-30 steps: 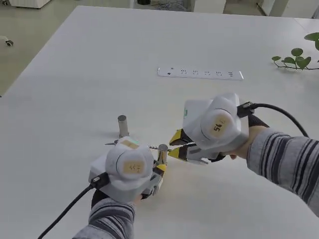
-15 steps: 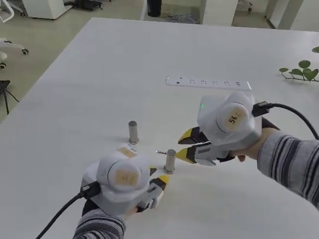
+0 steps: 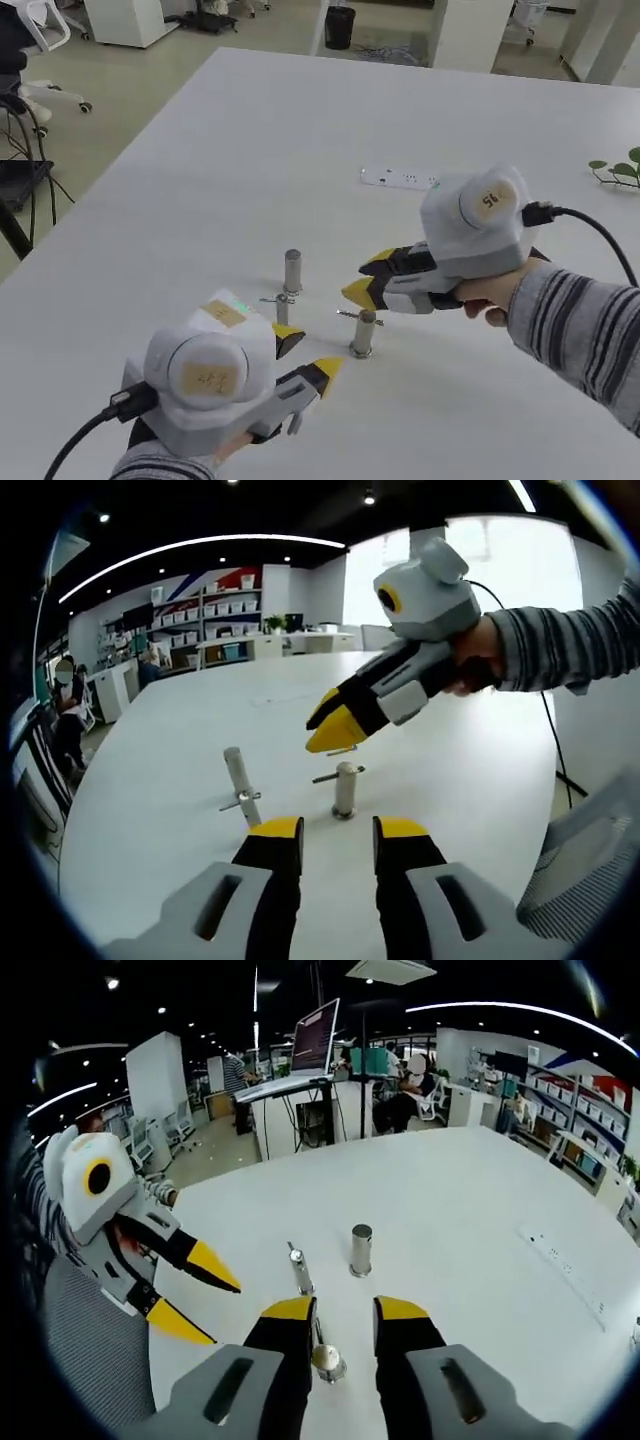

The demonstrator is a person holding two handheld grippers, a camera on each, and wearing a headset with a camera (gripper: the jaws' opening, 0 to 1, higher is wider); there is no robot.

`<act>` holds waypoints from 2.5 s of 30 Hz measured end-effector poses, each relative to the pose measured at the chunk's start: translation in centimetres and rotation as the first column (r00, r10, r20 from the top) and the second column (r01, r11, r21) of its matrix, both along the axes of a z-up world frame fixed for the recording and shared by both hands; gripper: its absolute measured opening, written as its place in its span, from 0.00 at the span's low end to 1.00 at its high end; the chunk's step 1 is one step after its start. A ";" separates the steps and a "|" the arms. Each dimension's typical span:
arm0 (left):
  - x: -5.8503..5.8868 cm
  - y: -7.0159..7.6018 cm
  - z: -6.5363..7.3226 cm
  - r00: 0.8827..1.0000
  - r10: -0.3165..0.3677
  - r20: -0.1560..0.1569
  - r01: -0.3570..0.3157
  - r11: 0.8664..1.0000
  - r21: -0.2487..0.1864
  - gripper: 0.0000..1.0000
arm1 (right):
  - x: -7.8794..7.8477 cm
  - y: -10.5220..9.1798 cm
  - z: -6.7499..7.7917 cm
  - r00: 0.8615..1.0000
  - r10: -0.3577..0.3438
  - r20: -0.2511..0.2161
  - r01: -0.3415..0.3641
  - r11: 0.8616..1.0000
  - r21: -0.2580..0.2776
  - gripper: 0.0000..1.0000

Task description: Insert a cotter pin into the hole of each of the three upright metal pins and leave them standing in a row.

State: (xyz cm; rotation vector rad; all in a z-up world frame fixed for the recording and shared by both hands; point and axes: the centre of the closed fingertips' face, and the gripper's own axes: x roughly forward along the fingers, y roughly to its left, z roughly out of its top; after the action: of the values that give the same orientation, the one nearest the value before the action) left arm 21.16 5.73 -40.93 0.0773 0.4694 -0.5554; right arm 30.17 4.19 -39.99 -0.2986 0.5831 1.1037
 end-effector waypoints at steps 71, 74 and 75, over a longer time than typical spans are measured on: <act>-1.0 3.9 -0.9 0.997 0.043 0.062 -0.046 0.998 0.046 0.31 | 4.0 -1.9 -4.2 0.980 -0.184 0.078 0.195 0.965 -0.174 0.09; -1.0 3.8 -0.8 0.997 0.042 0.065 -0.045 0.998 0.045 0.31 | 3.7 -2.9 -4.1 0.979 -0.183 0.091 0.197 0.962 -0.191 0.09; -1.0 3.8 -0.8 0.997 0.042 0.065 -0.045 0.998 0.044 0.31 | 3.5 -3.3 -4.1 0.979 -0.185 0.090 0.199 0.961 -0.192 0.09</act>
State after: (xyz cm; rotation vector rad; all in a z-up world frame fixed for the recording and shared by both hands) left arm 20.19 9.57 -41.69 0.1283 0.4201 -0.4984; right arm 33.69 0.89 -44.05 -0.4451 0.6472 0.8443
